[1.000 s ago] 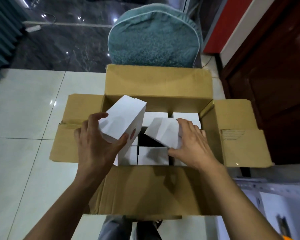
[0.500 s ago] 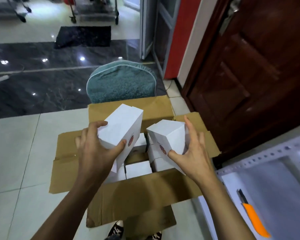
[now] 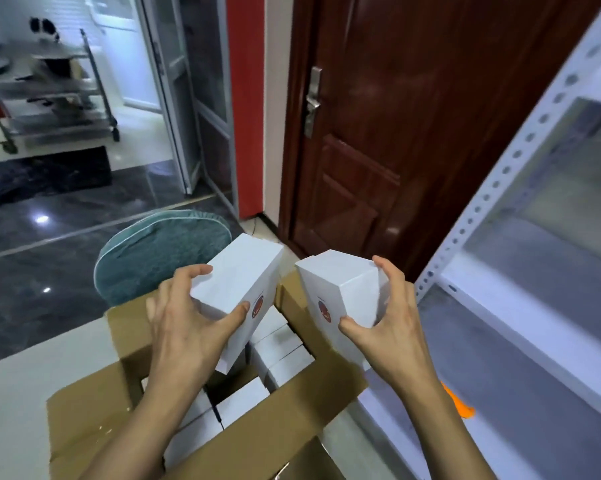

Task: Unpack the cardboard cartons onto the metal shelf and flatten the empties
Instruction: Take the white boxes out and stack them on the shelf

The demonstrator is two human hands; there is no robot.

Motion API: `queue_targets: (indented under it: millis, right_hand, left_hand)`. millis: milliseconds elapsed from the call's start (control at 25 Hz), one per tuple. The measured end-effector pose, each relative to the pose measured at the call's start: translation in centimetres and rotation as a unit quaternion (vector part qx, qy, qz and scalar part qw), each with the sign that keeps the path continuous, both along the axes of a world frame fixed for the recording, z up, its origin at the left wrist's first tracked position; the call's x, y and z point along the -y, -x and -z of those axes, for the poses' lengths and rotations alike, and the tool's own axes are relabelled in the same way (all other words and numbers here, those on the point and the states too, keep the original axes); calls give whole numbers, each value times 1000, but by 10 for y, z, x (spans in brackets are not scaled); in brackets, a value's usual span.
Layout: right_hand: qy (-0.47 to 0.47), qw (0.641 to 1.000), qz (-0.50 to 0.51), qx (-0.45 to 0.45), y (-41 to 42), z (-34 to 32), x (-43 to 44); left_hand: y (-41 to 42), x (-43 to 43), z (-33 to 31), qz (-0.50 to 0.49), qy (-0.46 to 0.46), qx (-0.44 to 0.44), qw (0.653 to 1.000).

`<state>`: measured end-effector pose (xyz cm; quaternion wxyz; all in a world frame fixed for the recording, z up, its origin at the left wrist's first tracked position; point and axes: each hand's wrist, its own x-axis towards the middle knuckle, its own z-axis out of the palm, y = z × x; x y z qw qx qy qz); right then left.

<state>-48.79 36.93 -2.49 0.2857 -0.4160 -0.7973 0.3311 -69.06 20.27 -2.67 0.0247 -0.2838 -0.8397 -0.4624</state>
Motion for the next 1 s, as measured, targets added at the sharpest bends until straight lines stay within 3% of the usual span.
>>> queue_targets:
  millis: [280, 600, 1000]
  right_hand:
    - [-31, 989, 125, -69, -45, -47, 14]
    - [-95, 951, 262, -130, -118, -96, 41]
    - [-201, 897, 345, -188, -184, -167, 73]
  left_hand:
    - [-19, -28, -36, 108, -26, -11, 994]
    - [-60, -63, -79, 214, -84, -32, 973]
    - [-117, -95, -161, 335, -166, -57, 926]
